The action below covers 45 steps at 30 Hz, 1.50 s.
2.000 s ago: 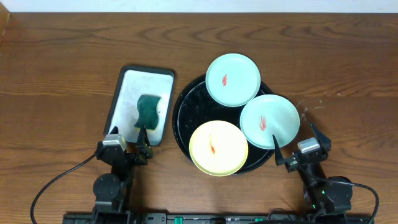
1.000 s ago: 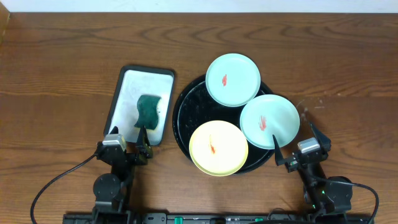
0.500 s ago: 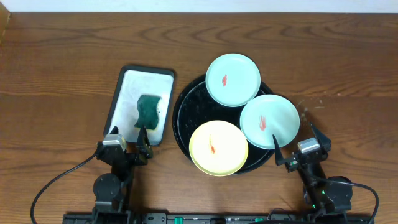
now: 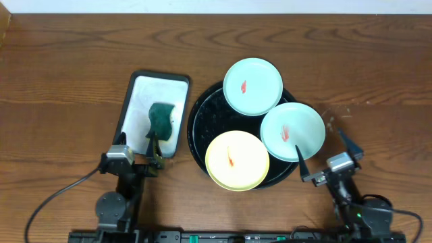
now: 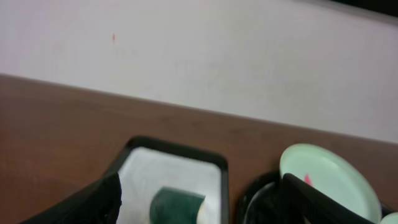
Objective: Clean dirty plates on tray and stack at the side
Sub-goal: 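Lower the left gripper onto the green sponge and grasp it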
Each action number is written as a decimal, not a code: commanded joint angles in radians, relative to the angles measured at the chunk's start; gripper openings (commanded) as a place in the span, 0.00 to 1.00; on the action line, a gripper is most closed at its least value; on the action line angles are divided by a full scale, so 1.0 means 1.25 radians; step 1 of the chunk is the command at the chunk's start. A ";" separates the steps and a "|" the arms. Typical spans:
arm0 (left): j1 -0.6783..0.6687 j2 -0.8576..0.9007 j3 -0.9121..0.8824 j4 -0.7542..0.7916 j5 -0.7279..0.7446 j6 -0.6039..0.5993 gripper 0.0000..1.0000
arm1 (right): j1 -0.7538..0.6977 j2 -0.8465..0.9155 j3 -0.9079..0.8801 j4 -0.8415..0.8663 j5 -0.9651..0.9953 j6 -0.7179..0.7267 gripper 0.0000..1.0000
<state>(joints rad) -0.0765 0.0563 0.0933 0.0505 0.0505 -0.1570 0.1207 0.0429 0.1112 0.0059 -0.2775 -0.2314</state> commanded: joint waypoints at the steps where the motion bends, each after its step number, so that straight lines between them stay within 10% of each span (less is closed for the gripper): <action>1: 0.002 0.074 0.146 -0.030 0.008 -0.001 0.81 | -0.013 0.070 0.139 -0.013 -0.026 -0.005 0.99; 19: 0.002 0.800 0.956 -0.726 0.015 0.006 0.81 | -0.007 0.968 1.098 -0.781 -0.149 0.000 0.99; 45: 0.002 1.407 0.917 -0.705 0.020 0.006 0.68 | 0.036 1.121 1.124 -0.816 -0.362 0.155 0.96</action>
<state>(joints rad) -0.0765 1.7756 1.2495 -0.8433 0.0910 -0.1589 0.1547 1.4509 1.4952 -1.0180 -0.7082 -0.0536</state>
